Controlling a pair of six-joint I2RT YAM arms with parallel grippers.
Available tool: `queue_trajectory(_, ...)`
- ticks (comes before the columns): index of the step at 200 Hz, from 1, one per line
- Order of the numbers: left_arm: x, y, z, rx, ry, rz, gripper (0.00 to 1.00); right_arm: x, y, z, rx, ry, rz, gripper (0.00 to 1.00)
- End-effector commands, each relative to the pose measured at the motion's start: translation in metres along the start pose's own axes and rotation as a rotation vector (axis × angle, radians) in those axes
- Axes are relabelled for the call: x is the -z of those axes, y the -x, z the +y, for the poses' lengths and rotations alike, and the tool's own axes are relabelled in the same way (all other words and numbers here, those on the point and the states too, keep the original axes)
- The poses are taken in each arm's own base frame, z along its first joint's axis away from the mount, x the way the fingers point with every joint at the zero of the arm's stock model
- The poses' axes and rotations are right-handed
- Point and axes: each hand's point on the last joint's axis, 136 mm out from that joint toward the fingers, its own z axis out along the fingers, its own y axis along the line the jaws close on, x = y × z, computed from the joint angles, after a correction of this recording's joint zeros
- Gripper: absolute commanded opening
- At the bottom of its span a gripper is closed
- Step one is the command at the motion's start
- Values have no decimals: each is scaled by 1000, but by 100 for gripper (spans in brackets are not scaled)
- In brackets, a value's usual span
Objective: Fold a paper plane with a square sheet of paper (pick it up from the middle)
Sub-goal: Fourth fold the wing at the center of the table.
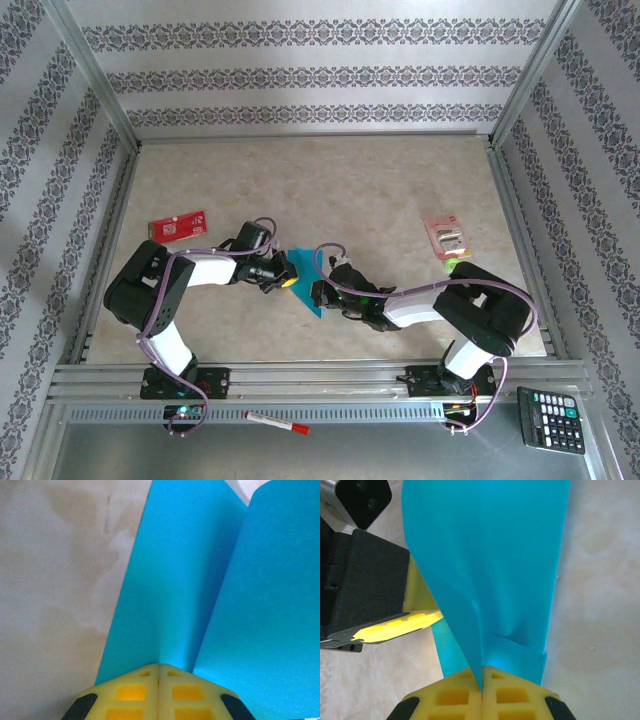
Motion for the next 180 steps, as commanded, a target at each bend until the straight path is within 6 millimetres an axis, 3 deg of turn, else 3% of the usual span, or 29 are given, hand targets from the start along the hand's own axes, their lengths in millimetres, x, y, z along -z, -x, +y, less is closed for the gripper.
queue_trajectory(1, -6, -10, 26, 6, 74, 17, 6, -4, -2, -3, -46, 20, 5, 0)
queue_trajectory(59, 2, -10, 26, -9, 92, -2, 6, -8, -13, -16, -99, 9, 25, 0)
queue_trajectory(101, 7, -8, 19, -37, 89, -16, 7, -4, -10, -20, -145, 50, 10, 0)
queue_trajectory(180, 24, 0, -24, -148, 7, -44, 16, -6, -12, -32, -233, 90, 21, 0)
